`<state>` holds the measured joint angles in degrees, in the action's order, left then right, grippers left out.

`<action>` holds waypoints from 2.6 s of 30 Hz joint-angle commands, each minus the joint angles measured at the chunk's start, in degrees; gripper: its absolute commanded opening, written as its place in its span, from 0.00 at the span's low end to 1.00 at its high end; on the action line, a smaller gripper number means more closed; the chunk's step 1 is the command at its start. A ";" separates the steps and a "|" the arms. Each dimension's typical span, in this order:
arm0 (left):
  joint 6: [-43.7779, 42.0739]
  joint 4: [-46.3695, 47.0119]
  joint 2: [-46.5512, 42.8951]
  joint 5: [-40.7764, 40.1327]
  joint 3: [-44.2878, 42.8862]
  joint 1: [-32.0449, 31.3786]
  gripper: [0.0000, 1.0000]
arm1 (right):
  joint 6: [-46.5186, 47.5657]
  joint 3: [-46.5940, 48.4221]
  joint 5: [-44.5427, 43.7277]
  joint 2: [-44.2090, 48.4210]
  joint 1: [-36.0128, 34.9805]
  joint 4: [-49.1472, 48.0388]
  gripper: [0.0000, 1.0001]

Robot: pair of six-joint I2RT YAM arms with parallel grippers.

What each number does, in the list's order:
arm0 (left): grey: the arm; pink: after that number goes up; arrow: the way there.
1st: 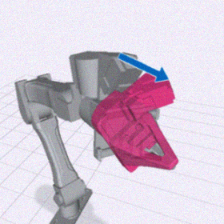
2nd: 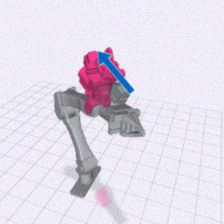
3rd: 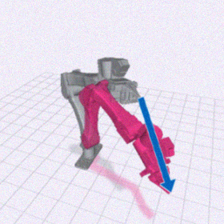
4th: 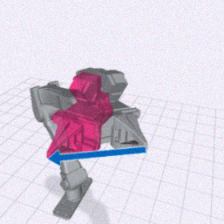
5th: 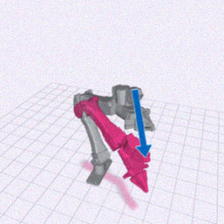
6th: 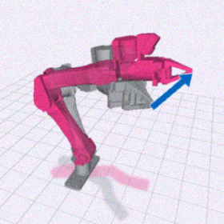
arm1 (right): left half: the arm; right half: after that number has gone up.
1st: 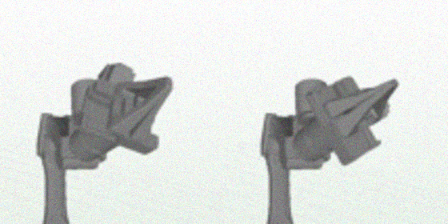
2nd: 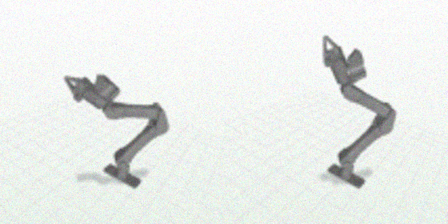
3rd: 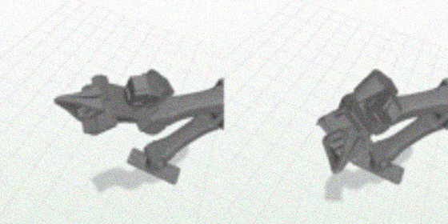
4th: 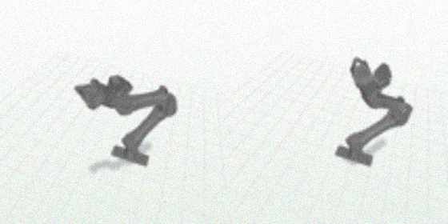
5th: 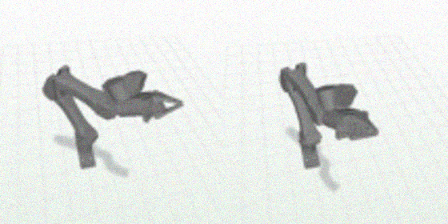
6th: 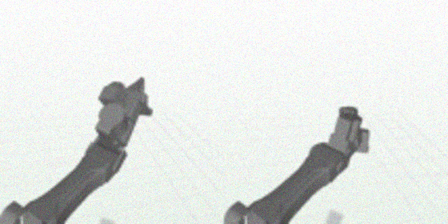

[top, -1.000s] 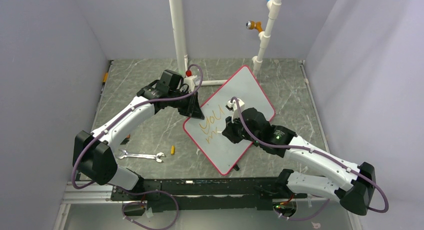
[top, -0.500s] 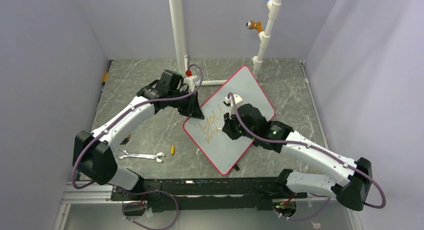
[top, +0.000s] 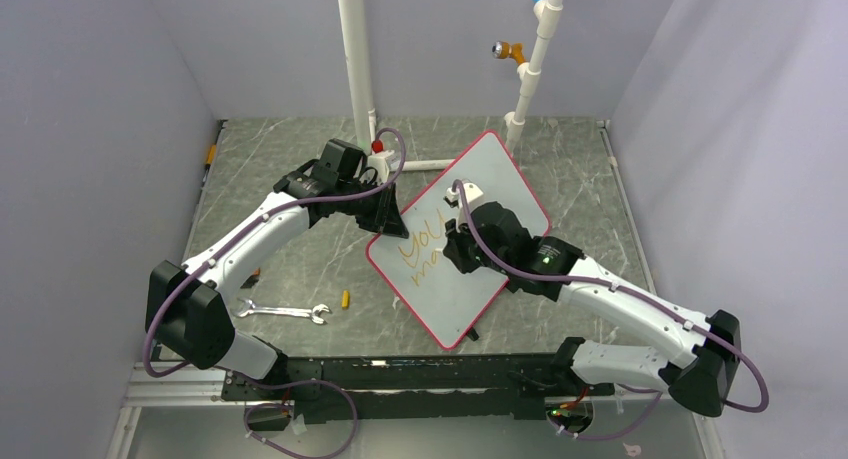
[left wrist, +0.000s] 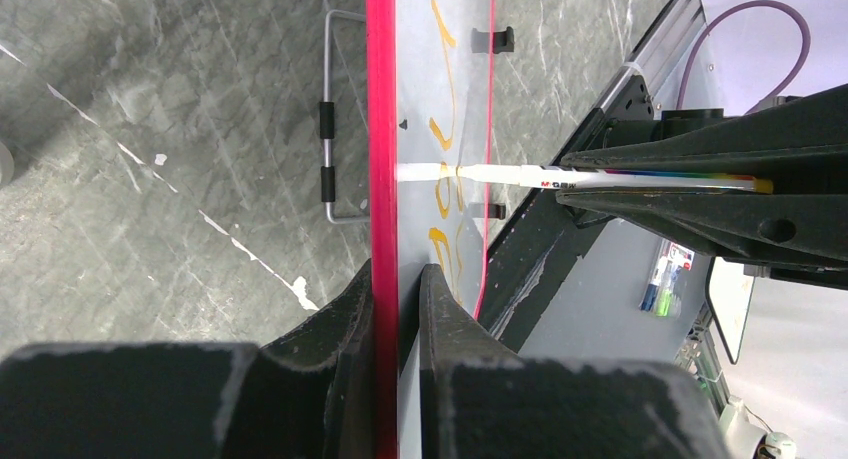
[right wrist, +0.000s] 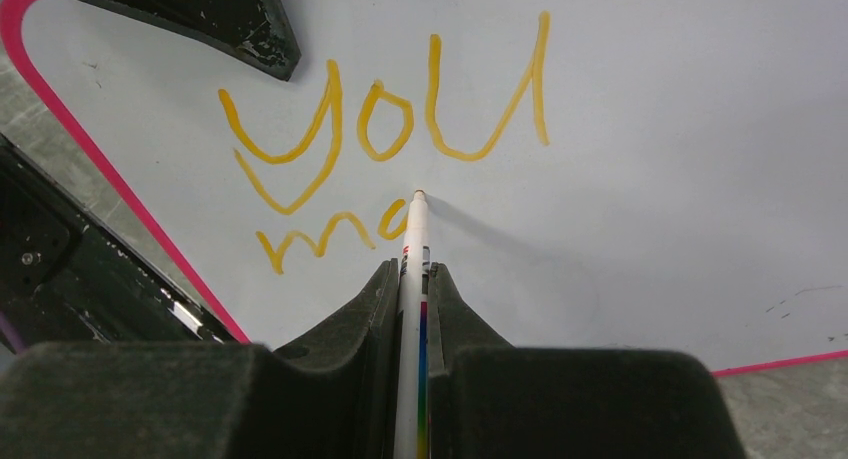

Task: Write a sentence on the whiteboard

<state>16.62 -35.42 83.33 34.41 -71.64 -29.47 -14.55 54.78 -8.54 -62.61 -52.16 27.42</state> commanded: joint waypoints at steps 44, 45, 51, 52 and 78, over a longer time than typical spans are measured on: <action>-6.21 1.66 -2.59 -9.01 -1.86 0.87 0.00 | -0.65 -0.49 -5.23 0.14 0.76 -3.05 0.00; -6.21 1.66 -2.56 -8.97 -1.90 0.83 0.00 | -0.47 -0.66 -5.71 0.20 1.12 -2.95 0.00; -6.25 1.60 -2.38 -9.06 -1.84 0.82 0.00 | 0.26 -0.53 -6.65 0.21 4.06 -2.08 0.00; -6.25 1.62 -2.38 -9.07 -1.84 0.83 0.00 | 0.42 -0.35 -6.60 0.16 4.30 -2.01 0.00; -6.16 1.64 -2.63 -8.92 -1.54 0.84 0.00 | 0.42 2.34 -1.49 -2.09 4.68 -3.51 0.00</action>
<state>16.38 -35.62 83.07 34.52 -71.64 -29.56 -14.50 56.38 -8.95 -63.11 -47.55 26.50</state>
